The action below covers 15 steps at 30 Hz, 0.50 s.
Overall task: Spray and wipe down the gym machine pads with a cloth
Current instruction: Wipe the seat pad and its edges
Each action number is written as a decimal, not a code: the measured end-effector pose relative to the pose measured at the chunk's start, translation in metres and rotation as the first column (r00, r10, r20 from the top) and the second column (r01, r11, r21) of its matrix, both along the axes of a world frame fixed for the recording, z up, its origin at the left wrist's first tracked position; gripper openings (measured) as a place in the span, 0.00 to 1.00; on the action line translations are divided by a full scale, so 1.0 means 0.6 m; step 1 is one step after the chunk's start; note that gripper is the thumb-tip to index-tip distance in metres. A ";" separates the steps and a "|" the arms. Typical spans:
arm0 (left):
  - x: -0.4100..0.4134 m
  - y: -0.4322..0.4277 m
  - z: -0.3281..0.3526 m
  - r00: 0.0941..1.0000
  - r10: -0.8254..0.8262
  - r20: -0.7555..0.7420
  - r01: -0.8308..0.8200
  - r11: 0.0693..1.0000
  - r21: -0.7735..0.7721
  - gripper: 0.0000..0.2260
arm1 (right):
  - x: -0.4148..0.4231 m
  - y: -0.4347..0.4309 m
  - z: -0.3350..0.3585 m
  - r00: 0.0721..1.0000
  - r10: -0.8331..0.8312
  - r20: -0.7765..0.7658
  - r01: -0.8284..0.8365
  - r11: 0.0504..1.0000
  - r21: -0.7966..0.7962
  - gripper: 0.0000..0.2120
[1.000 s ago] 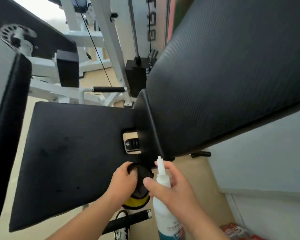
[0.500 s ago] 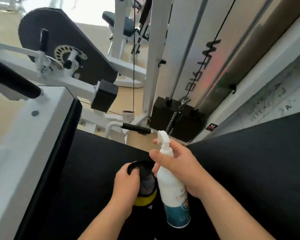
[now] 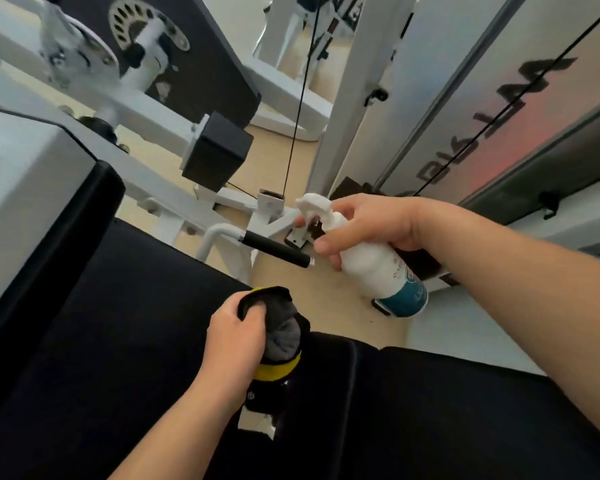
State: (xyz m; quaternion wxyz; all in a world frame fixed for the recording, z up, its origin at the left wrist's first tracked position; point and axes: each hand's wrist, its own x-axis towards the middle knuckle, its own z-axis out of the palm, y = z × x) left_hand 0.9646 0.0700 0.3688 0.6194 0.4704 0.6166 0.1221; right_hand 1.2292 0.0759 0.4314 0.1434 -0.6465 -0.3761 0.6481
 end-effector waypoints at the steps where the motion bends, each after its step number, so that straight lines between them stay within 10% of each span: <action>1: 0.004 0.002 -0.010 1.000 0.010 -0.005 -0.010 1.000 0.001 0.11 | 0.015 0.005 -0.022 0.997 0.071 -0.031 -0.073 0.995 -0.063 0.26; 10: 0.034 0.016 -0.115 0.999 0.046 -0.007 -0.046 0.999 -0.025 0.11 | 0.068 -0.038 -0.220 0.761 0.514 -0.396 -0.648 0.574 -0.500 0.36; 15: 0.045 0.008 -0.152 1.000 -0.008 -0.009 0.008 1.000 0.004 0.11 | 0.091 -0.084 -0.276 0.773 0.407 -0.487 -0.629 0.589 -0.506 0.32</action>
